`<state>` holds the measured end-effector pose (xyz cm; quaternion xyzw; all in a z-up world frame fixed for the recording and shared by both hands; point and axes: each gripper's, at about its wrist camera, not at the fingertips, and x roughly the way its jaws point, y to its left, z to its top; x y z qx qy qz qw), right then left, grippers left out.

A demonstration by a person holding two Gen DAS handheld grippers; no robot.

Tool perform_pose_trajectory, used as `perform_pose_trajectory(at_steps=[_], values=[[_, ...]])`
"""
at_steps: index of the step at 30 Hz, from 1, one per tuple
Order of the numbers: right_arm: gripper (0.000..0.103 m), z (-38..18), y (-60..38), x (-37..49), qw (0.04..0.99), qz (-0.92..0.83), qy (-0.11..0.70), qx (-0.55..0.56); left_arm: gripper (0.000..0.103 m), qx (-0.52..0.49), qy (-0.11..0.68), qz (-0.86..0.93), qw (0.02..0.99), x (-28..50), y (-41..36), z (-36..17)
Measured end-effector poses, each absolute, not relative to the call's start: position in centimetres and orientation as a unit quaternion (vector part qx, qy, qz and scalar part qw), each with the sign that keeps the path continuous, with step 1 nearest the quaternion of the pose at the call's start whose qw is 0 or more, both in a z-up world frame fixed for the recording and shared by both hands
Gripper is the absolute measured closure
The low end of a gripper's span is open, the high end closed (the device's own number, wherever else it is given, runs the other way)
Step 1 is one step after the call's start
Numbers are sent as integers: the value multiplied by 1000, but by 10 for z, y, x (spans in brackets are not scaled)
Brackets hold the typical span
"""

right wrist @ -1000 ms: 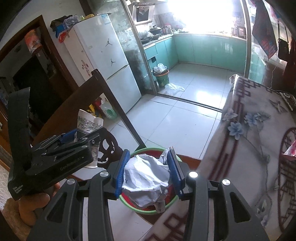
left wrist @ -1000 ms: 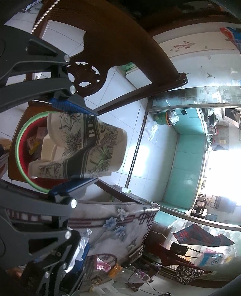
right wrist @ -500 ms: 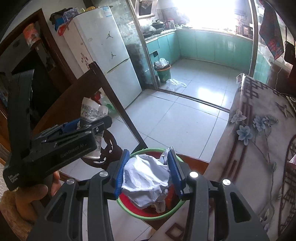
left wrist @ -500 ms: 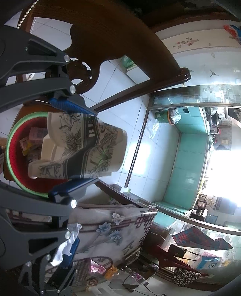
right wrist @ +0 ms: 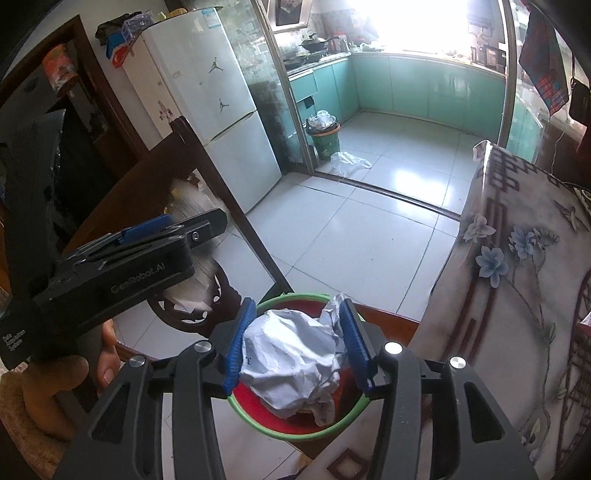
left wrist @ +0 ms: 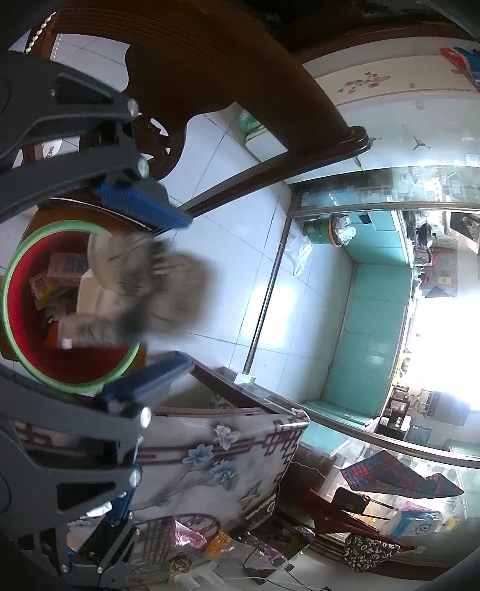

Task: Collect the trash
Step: 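Open both grippers to drop the paper cup and white plastic bag into the bucket, then move both open grippers from the bucket back over the table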

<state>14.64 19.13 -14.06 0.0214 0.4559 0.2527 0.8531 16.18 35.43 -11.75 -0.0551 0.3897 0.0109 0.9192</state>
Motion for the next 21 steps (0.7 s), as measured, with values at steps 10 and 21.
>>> perform_pose_trajectory(at_steps=[10,21], values=[[39,-130,184,140,865,242,439,26,13,-62,370,12,927,153,354,-104],[33,-106,143,112,886,208,413,37,13,-59,345,-18,937,130,328,-81]])
